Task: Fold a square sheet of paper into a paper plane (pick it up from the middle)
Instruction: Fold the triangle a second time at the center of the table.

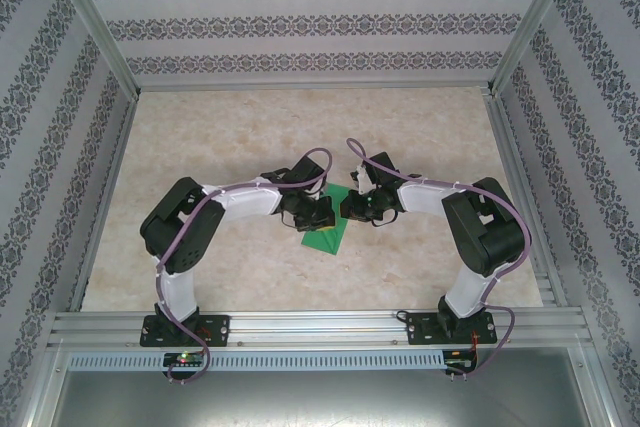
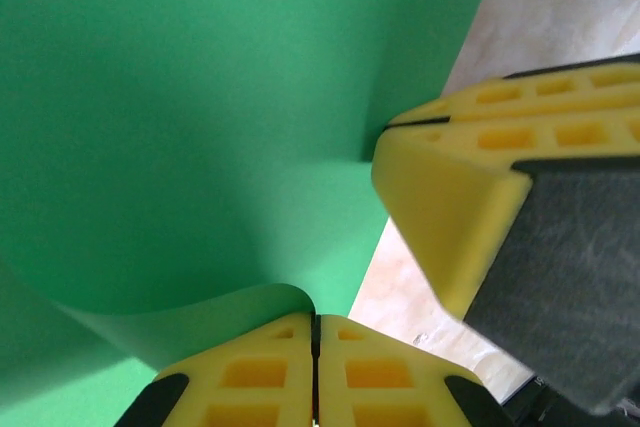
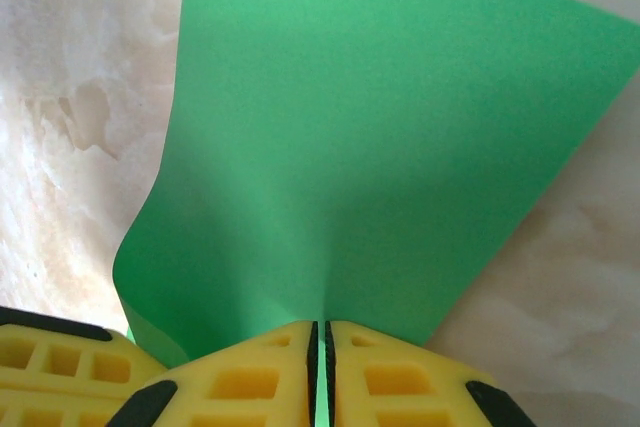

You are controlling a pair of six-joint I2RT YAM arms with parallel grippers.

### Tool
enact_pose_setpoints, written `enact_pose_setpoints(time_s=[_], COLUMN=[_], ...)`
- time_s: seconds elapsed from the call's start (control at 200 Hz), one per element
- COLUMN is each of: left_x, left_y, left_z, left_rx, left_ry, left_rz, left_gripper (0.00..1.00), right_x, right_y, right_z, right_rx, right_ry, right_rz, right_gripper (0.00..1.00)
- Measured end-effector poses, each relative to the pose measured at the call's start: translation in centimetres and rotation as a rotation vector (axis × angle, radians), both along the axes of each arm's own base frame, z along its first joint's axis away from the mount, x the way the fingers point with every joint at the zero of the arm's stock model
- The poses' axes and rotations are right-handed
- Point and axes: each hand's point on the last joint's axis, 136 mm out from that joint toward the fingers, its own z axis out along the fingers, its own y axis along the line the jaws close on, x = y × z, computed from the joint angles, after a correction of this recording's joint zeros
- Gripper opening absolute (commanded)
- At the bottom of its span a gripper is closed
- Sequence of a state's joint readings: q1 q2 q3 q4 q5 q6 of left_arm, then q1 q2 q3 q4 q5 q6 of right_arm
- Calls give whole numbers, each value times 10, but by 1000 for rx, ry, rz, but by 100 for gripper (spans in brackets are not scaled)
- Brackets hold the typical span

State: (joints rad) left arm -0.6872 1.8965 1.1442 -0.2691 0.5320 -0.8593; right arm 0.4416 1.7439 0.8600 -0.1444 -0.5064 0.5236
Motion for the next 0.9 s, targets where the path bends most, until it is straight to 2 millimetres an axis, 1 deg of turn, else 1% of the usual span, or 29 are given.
enact_pose_setpoints(time_s=[0.19, 0.36, 0.899], left_x=[2, 3, 8], left_y=[-3, -4, -10], left_z=[-10, -15, -11], left_rx=[5, 6, -13], left_ry=[13, 16, 4], left_rz=[-9, -12, -16], left_gripper=[9, 9, 9], right_x=[-1, -2, -4], right_y=[0, 0, -1], right_z=[0, 0, -4], right_rx=[3, 5, 2], right_ry=[2, 5, 15], right_rz=[2, 3, 4], right_gripper=[13, 13, 12])
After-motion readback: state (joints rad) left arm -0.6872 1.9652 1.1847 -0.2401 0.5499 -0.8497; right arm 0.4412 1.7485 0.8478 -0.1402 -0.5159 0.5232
